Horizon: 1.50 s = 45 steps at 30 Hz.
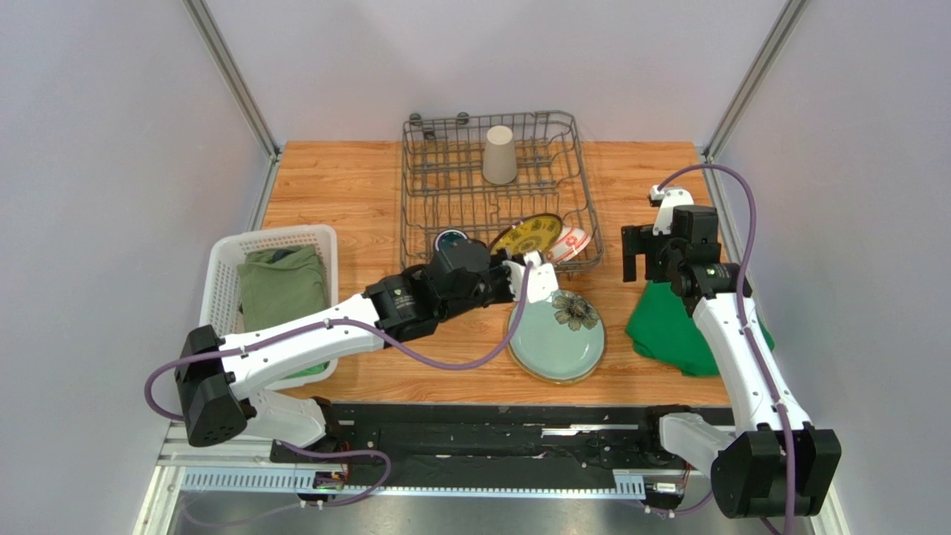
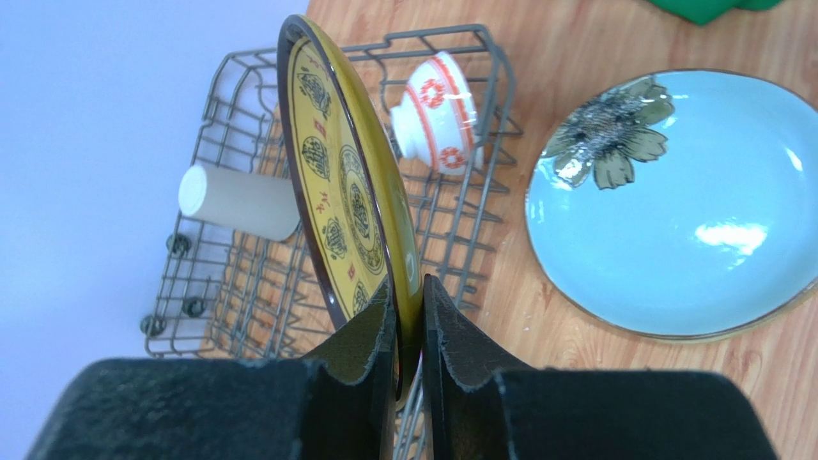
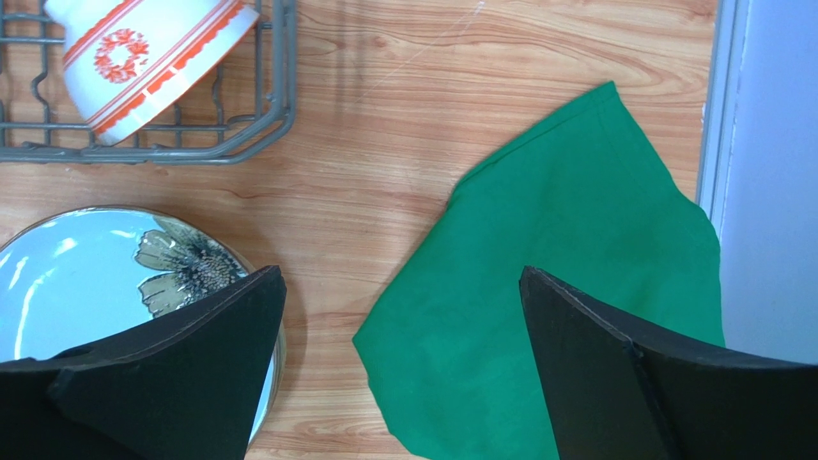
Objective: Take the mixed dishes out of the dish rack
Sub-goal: Place the plate at the center of the board.
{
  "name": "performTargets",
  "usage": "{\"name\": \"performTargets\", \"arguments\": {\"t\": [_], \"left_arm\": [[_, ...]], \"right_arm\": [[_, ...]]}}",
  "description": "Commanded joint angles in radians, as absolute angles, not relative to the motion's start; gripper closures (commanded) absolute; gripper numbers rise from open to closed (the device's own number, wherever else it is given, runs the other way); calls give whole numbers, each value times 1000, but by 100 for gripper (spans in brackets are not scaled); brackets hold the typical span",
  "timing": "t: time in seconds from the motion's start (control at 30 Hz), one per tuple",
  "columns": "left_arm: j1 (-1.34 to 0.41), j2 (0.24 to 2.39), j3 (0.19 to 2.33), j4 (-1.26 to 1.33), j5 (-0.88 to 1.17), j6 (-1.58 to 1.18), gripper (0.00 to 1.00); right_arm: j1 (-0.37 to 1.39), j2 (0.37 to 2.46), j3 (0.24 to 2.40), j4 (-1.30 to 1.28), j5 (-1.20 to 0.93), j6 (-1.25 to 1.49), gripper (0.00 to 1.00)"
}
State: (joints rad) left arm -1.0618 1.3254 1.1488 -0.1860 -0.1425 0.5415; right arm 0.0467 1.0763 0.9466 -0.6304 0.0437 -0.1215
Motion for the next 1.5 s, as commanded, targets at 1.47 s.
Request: {"name": "performTargets", "arguments": {"t": [1.47], "left_arm": [[-1459,1815,1038,121,-446,854,84]], "right_arm": [[-86,1039,971,-635,-98,-120,1]]}}
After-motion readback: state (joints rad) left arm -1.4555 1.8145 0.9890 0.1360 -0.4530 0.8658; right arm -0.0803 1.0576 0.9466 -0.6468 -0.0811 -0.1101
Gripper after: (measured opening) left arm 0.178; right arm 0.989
